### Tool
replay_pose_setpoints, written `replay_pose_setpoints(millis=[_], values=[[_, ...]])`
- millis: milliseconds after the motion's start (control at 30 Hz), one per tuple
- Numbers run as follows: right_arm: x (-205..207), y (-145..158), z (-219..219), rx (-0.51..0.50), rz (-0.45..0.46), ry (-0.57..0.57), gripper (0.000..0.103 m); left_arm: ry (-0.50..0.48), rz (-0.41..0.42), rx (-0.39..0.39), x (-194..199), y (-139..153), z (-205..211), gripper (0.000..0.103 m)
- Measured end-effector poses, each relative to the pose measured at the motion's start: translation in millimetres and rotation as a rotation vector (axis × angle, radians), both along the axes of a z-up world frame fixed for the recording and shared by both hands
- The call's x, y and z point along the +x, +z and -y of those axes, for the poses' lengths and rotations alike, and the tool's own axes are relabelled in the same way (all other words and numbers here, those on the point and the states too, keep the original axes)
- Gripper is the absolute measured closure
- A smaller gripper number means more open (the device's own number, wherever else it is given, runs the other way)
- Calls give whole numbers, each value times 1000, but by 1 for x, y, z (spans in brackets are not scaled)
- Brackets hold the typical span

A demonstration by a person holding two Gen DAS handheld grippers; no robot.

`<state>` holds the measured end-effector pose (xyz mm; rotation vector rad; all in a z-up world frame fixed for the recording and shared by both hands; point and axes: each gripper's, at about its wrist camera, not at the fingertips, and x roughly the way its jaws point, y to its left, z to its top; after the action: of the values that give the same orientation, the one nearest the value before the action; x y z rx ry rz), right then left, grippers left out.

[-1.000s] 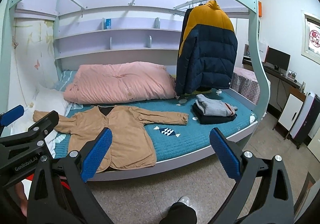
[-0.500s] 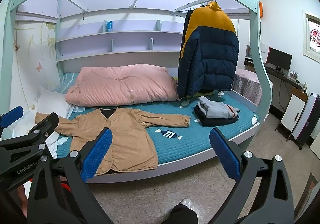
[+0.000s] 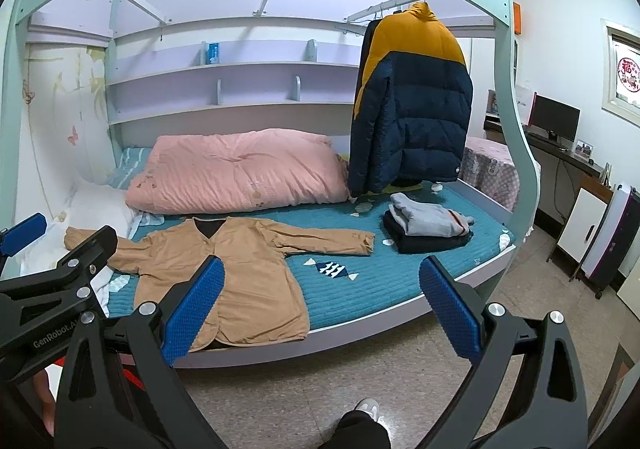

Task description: Fold large clothes

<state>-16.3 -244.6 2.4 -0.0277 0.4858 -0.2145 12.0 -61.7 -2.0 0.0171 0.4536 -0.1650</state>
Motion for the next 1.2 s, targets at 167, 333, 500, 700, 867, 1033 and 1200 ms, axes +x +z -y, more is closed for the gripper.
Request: replay_pose_setpoints(millis=[167,333,500,700,867,1033,1200], values=[[8,-1,22,-1,-1,0,8,1,-1,-17,11,3,19,6],[19,-2,54,-23,-4,-17,8,-13,-31,-6,29,1,54,6],[36,-8,84,-17,-24,-6,8,-10,-45,14,46,-2,82,6],[49,-12,103,-11,-41,14,8,2,-64,24,62,-7,102,6],[56,-13,108,-6,-50,34,8,22,-63,28,67,-9,107,6],[58,-11,109,-10,-45,42,8,31,-66,20,68,-9,108,6],[57,-10,110,-7,-41,45,8,34,-57,19,63,-9,106,6]])
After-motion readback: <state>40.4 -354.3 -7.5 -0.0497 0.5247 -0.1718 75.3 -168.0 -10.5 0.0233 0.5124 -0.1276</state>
